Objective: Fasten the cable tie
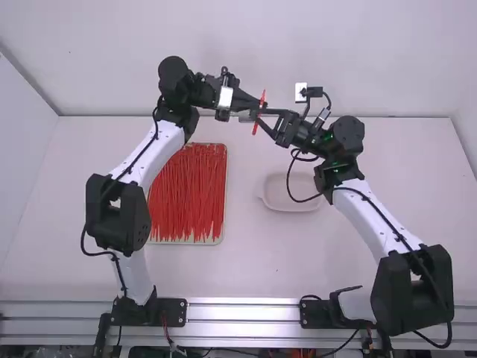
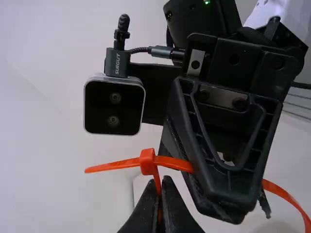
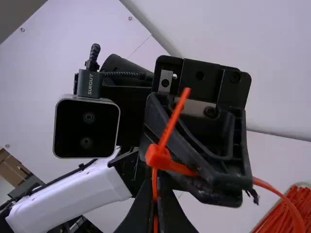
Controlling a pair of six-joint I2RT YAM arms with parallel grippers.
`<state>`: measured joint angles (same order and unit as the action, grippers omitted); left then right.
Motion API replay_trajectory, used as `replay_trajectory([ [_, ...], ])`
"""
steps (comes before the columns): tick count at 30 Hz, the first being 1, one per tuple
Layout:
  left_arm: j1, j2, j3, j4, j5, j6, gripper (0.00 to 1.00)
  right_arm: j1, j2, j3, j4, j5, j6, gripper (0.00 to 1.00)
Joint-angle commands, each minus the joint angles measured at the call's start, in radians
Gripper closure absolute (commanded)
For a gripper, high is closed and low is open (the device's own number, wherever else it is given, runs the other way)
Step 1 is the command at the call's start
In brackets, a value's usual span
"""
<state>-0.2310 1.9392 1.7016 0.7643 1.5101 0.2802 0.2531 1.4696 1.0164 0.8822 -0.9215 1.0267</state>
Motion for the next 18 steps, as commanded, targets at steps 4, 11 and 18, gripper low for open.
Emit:
replay_trajectory([
  [4, -0.005, -0.010, -0.001, 0.034, 0.056, -0.029, 0.99, -0.026, -0.004, 0.032, 0.010, 0.056, -0.006, 1.00],
  [11, -0.005, -0.010, -0.001, 0.056, 0.056, -0.030, 0.99, -0.046, -0.004, 0.032, 0.016, 0.061, -0.002, 1.00],
  [18, -0.006, -0.010, -0.054, 0.156, 0.056, -0.030, 0.99, -0.059, -0.004, 0.032, 0.058, 0.063, 0.024, 1.00],
])
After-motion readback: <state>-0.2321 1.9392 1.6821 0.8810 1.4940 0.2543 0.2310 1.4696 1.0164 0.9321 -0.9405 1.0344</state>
